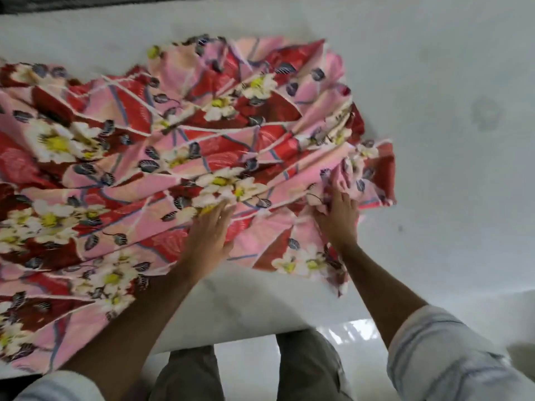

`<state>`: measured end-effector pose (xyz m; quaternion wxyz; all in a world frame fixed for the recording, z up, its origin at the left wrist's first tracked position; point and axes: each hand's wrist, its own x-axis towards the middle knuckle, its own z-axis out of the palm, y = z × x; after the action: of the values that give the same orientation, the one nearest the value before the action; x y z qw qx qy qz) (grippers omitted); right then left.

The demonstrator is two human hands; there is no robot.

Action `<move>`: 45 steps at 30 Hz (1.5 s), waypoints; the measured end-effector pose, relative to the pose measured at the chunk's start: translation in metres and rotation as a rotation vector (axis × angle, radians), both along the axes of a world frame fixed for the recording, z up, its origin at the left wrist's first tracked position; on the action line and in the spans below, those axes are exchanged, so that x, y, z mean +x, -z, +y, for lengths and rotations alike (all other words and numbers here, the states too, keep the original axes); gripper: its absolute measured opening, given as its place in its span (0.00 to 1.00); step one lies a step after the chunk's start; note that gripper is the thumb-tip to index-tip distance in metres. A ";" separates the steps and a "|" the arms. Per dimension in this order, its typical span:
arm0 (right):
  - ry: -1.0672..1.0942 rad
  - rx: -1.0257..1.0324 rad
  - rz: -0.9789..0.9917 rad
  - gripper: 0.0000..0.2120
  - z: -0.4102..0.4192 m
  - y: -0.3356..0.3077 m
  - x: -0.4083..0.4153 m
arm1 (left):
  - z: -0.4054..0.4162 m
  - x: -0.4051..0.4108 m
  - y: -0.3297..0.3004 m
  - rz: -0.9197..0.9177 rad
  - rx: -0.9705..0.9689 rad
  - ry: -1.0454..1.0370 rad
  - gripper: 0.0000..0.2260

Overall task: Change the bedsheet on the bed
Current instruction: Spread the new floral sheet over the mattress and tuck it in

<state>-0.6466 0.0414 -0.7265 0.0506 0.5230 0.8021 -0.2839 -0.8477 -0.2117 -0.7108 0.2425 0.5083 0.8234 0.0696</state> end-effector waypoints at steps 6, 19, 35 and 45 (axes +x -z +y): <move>-0.260 -0.126 0.276 0.05 0.038 -0.016 0.043 | 0.071 0.017 0.001 0.014 0.048 -0.105 0.33; -0.486 -0.569 -0.202 0.18 -0.009 -0.018 0.083 | 0.108 0.048 -0.017 -0.136 0.180 -0.283 0.02; 0.432 -0.590 0.203 0.05 -0.034 -0.158 0.035 | -0.053 -0.081 -0.301 -0.053 0.915 -0.918 0.10; 0.586 0.203 0.877 0.22 0.124 -0.398 0.059 | -0.122 -0.088 -0.316 0.201 0.374 -0.866 0.10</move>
<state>-0.5880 0.1653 -0.3287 -0.4216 0.5594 0.5919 -0.3988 -0.9360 -0.3336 -0.3944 0.0148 0.1576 0.9521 0.2615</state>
